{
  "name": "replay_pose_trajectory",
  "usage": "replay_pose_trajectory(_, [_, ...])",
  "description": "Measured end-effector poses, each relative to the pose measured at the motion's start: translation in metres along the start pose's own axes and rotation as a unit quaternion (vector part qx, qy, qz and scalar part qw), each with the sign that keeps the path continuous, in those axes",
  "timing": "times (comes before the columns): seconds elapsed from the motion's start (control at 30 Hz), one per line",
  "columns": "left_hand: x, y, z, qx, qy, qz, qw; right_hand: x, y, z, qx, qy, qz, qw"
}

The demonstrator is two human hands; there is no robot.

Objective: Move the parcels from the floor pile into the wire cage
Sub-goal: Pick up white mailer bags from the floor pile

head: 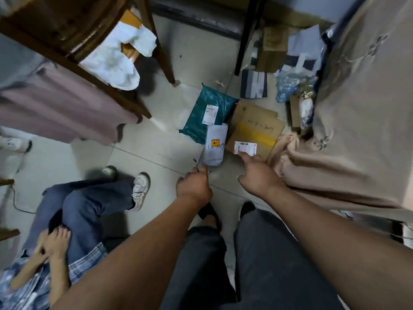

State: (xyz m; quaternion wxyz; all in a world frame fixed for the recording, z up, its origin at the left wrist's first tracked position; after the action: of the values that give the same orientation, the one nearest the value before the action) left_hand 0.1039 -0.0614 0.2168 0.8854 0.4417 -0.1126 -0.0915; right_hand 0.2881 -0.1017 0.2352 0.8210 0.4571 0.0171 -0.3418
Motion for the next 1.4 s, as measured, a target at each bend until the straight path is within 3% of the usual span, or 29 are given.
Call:
replay_pose_trajectory(0.33, [-0.008, -0.153, -0.188, -0.015, 0.013, 0.002, 1.0, 0.036, -0.104, -0.208, -0.005, 0.042, 0.035, 0.999])
replay_pose_trajectory(0.5, [-0.013, -0.248, -0.287, 0.022, 0.08, 0.06, 0.995, 0.062, -0.172, -0.312, -0.011, 0.121, 0.117, 0.986])
replay_pose_trajectory(0.7, [-0.004, -0.354, -0.363, 0.077, 0.213, 0.112, 0.968, 0.082, -0.233, -0.403, 0.026, 0.224, 0.231, 0.946])
replay_pose_trajectory(0.83, [0.001, -0.395, -0.4, 0.128, 0.281, 0.152, 0.939, 0.079, -0.254, -0.435, 0.072, 0.34, 0.305, 0.887])
replay_pose_trajectory(0.93, [0.005, -0.406, -0.418, 0.169, 0.295, 0.171, 0.925, 0.075, -0.265, -0.45, 0.077, 0.399, 0.341, 0.848])
replay_pose_trajectory(1.13, [-0.016, -0.403, -0.41, 0.24, 0.264, 0.2, 0.913, 0.064, -0.281, -0.448, 0.061, 0.41, 0.378, 0.828])
replay_pose_trajectory(1.4, [-0.081, -0.275, -0.337, 0.267, 0.066, 0.057, 0.96, 0.015, -0.217, -0.378, 0.121, 0.403, 0.411, 0.809])
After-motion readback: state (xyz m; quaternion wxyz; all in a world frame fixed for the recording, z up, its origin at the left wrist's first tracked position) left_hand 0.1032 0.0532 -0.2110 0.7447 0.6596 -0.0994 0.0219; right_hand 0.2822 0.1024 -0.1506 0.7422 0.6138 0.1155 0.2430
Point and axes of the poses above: each hand's wrist, its own z-axis away from the middle knuckle, its own y-axis out of the back of the hand, x = y × z, the point moved 3 cm from there along -z, towards the middle knuckle, and after that the axes turned 12 degrees about x, right-handed, at the moved point
